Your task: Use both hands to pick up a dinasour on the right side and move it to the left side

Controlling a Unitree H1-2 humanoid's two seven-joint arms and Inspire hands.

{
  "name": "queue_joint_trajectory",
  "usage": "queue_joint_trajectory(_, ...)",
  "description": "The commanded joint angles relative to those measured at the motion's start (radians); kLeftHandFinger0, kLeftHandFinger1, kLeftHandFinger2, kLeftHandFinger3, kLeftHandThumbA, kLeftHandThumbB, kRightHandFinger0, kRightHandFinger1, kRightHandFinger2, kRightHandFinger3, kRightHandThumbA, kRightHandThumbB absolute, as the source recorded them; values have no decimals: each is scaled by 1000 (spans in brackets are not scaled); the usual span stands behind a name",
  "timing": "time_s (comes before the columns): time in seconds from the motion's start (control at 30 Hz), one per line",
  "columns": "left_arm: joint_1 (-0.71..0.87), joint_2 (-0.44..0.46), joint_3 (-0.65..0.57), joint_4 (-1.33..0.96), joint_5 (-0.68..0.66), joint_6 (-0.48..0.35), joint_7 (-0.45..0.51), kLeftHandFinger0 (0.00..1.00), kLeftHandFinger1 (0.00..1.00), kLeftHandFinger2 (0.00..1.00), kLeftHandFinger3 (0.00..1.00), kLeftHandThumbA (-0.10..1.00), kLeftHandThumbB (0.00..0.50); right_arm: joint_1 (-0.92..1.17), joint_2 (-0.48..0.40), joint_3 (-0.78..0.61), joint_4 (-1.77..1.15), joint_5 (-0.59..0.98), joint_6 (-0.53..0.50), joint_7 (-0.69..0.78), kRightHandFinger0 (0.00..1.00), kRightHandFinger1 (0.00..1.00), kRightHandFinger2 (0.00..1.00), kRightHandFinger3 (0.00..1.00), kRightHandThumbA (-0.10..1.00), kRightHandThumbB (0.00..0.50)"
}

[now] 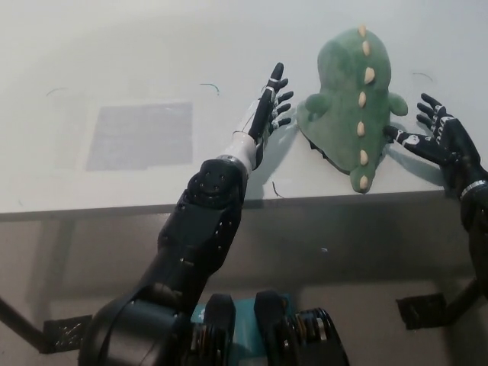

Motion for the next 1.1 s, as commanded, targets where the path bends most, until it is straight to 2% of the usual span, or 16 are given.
queue_joint_trajectory(0.0, -75, -6, -6, 44, 23, -3, 46, 1000, 1000, 1000, 1000, 1000, 392, -69, 1, 7, 10, -15, -34, -5, 1000, 1000, 1000, 1000, 1000, 251)
queue_joint_trajectory(0.03, -73, -9, -3, 69, 19, 12, 43, 1000, 1000, 1000, 1000, 1000, 412, -78, 6, 11, 17, -21, -37, -8, 1000, 1000, 1000, 1000, 1000, 227)
queue_joint_trajectory(0.07, -75, -10, -2, 77, 18, 12, 46, 1000, 1000, 1000, 1000, 1000, 416, -82, 7, 11, 18, -21, -34, -9, 1000, 1000, 1000, 1000, 1000, 249)
queue_joint_trajectory(0.1, -77, -14, 2, 93, 15, 11, 49, 1000, 1000, 1000, 1000, 1000, 405, -93, 11, 13, 28, -24, -32, -11, 1000, 1000, 1000, 1000, 1000, 248)
queue_joint_trajectory(0.23, -77, -25, 10, 123, 6, 0, 46, 1000, 1000, 1000, 1000, 1000, 411, -118, 32, 13, 63, -21, -44, -19, 1000, 1000, 1000, 1000, 1000, 267)
queue_joint_trajectory(0.4, -82, -33, 1, 132, 16, 6, 56, 1000, 1000, 1000, 1000, 1000, 451, -114, 53, 17, 40, -29, -34, -28, 1000, 1000, 1000, 1000, 1000, 263)
queue_joint_trajectory(0.5, -101, -35, 1, 140, 16, 8, 65, 1000, 1000, 1000, 1000, 1000, 411, -134, 59, 16, 47, -29, -28, -33, 1000, 1000, 1000, 1000, 1000, 265)
queue_joint_trajectory(0.67, -123, -57, 31, 153, -15, 32, 71, 1000, 1000, 1000, 1000, 1000, 398, -147, 78, 18, 51, -28, -24, -29, 1000, 1000, 1000, 1000, 1000, 252)
queue_joint_trajectory(0.7, -131, -70, 31, 158, -15, 37, 72, 1000, 1000, 1000, 1000, 1000, 375, -147, 85, 22, 49, -33, -24, -31, 1000, 1000, 1000, 1000, 1000, 260)
queue_joint_trajectory(0.77, -144, -93, 34, 158, -14, 48, 78, 1000, 1000, 1000, 1000, 1000, 331, -146, 95, 28, 39, -39, -22, -30, 1000, 1000, 1000, 1000, 1000, 243)
queue_joint_trajectory(0.93, -173, -115, 26, 171, -3, 44, 55, 1000, 1000, 1000, 1000, 1000, 330, -148, 113, 38, 28, -43, -40, -21, 1000, 1000, 1000, 1000, 1000, 229)
queue_joint_trajectory(1.0, -182, -123, 21, 175, 1, 37, 44, 1000, 1000, 1000, 1000, 1000, 307, -148, 122, 36, 36, -35, -89, -11, 1000, 1000, 1000, 1000, 1000, 244)
queue_joint_trajectory(1.03, -192, -135, 27, 178, -7, 45, 36, 1000, 1000, 1000, 1000, 1000, 297, -144, 138, 15, 24, -5, -82, -6, 1000, 1000, 1000, 1000, 1000, 302)
queue_joint_trajectory(1.07, -197, -143, 29, 179, -10, 46, 32, 1000, 1000, 1000, 1000, 1000, 305, -139, 143, 13, 17, -8, -88, -21, 1000, 1000, 1000, 1000, 1000, 308)
